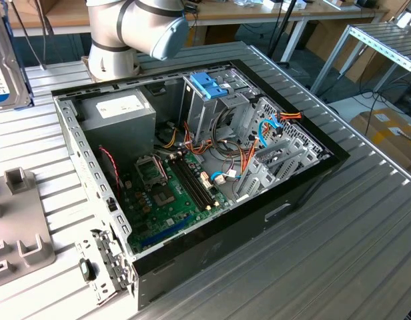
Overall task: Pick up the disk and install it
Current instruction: 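Pick up the disk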
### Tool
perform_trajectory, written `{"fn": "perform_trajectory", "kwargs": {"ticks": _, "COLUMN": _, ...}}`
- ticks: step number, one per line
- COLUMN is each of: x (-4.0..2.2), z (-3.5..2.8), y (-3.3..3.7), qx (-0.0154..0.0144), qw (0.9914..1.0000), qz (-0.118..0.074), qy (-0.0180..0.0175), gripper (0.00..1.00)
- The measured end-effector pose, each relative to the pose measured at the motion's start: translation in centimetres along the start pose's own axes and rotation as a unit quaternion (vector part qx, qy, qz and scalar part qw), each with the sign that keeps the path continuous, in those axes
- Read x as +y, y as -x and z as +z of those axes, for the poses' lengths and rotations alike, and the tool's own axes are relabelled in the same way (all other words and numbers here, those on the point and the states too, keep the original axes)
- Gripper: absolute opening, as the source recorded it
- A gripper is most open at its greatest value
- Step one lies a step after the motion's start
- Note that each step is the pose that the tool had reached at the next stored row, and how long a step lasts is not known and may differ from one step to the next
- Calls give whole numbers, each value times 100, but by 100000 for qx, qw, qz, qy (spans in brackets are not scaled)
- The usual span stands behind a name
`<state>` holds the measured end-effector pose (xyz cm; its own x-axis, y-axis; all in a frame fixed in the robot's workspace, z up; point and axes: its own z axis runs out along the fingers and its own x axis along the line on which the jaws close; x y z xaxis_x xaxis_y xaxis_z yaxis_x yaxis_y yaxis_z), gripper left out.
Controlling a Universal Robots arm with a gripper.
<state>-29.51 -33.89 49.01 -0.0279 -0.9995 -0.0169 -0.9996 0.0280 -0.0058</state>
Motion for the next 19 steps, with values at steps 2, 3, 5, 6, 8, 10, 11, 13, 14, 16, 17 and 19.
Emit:
{"fn": "perform_trajectory", "kwargs": {"ticks": 2, "x": -63, "z": 0, "y": 2, "qx": 1, "qw": 100000, "qz": 3, "qy": 3, "gripper": 35}}
{"fn": "perform_trajectory", "kwargs": {"ticks": 3, "x": -107, "z": 0, "y": 3, "qx": 2, "qw": 100000, "qz": 0, "qy": 5, "gripper": 35}}
{"fn": "perform_trajectory", "kwargs": {"ticks": 5, "x": -180, "z": 1, "y": 5, "qx": -1, "qw": 100000, "qz": 0, "qy": 0, "gripper": 35}}
{"fn": "perform_trajectory", "kwargs": {"ticks": 6, "x": -205, "z": 1, "y": 6, "qx": 1, "qw": 100000, "qz": -1, "qy": 3, "gripper": 35}}
{"fn": "perform_trajectory", "kwargs": {"ticks": 8, "x": -286, "z": 1, "y": 8, "qx": 1, "qw": 100000, "qz": -1, "qy": 4, "gripper": 35}}
{"fn": "perform_trajectory", "kwargs": {"ticks": 10, "x": -349, "z": 2, "y": 10, "qx": 0, "qw": 100000, "qz": 1, "qy": 2, "gripper": 35}}
{"fn": "perform_trajectory", "kwargs": {"ticks": 11, "x": -397, "z": 3, "y": 11, "qx": -2, "qw": 100000, "qz": 1, "qy": -2, "gripper": 35}}
{"fn": "perform_trajectory", "kwargs": {"ticks": 13, "x": -451, "z": 3, "y": 13, "qx": 2, "qw": 100000, "qz": 1, "qy": 4, "gripper": 35}}
{"fn": "perform_trajectory", "kwargs": {"ticks": 14, "x": -510, "z": 3, "y": 14, "qx": 0, "qw": 100000, "qz": 2, "qy": 0, "gripper": 35}}
{"fn": "perform_trajectory", "kwargs": {"ticks": 16, "x": -571, "z": 3, "y": 16, "qx": 0, "qw": 100000, "qz": 2, "qy": 2, "gripper": 35}}
{"fn": "perform_trajectory", "kwargs": {"ticks": 17, "x": -626, "z": 4, "y": 17, "qx": 3, "qw": 100000, "qz": 1, "qy": 5, "gripper": 35}}
{"fn": "perform_trajectory", "kwargs": {"ticks": 19, "x": -687, "z": 4, "y": 19, "qx": 1, "qw": 100000, "qz": 2, "qy": 2, "gripper": 35}}
